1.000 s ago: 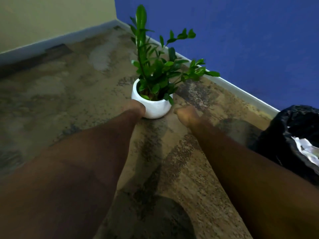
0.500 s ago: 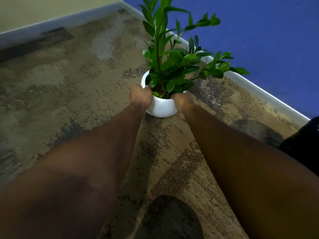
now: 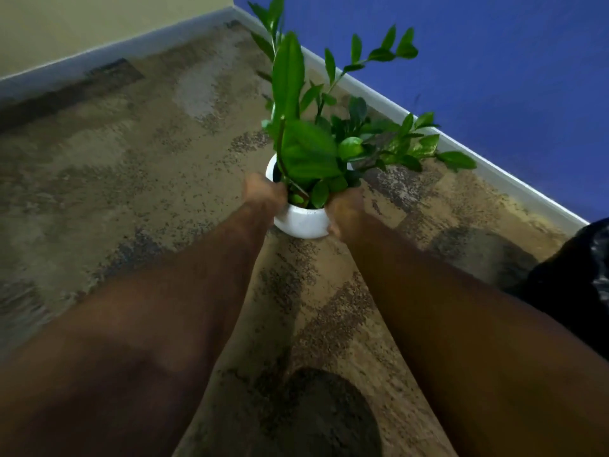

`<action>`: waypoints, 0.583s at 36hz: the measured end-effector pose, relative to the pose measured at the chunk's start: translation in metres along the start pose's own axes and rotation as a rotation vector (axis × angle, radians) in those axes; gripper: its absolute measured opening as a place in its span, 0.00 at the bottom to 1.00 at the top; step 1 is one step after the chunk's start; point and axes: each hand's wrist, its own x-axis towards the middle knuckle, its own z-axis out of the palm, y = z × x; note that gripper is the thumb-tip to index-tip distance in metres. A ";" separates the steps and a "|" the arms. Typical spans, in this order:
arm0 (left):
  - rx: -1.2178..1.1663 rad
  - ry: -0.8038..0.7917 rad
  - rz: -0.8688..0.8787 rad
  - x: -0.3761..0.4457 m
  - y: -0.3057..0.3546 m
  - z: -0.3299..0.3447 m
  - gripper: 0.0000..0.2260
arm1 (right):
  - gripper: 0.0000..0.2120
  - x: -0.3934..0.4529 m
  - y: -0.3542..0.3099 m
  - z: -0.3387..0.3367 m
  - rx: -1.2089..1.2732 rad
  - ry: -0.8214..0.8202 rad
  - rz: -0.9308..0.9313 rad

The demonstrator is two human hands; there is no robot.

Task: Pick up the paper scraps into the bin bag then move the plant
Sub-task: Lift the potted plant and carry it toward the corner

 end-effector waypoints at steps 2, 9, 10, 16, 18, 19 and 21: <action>0.063 -0.052 0.023 -0.013 -0.001 0.000 0.21 | 0.20 -0.014 0.004 -0.013 -0.050 0.025 -0.054; 0.126 -0.114 -0.063 -0.091 0.019 -0.020 0.19 | 0.21 -0.078 -0.015 -0.069 -0.275 -0.054 -0.034; 0.117 -0.126 -0.055 -0.102 0.026 -0.024 0.18 | 0.21 -0.089 -0.024 -0.077 -0.293 -0.074 0.001; 0.126 -0.152 -0.143 -0.161 0.094 -0.057 0.19 | 0.19 -0.147 -0.088 -0.118 -0.208 -0.048 0.059; 0.053 -0.114 -0.210 -0.175 0.122 -0.071 0.20 | 0.18 -0.165 -0.114 -0.127 -0.196 -0.051 0.067; 0.038 -0.105 -0.225 -0.183 0.135 -0.078 0.20 | 0.19 -0.174 -0.126 -0.131 -0.202 -0.053 0.080; 0.007 -0.097 -0.222 -0.198 0.161 -0.091 0.20 | 0.20 -0.189 -0.151 -0.139 -0.192 -0.082 0.090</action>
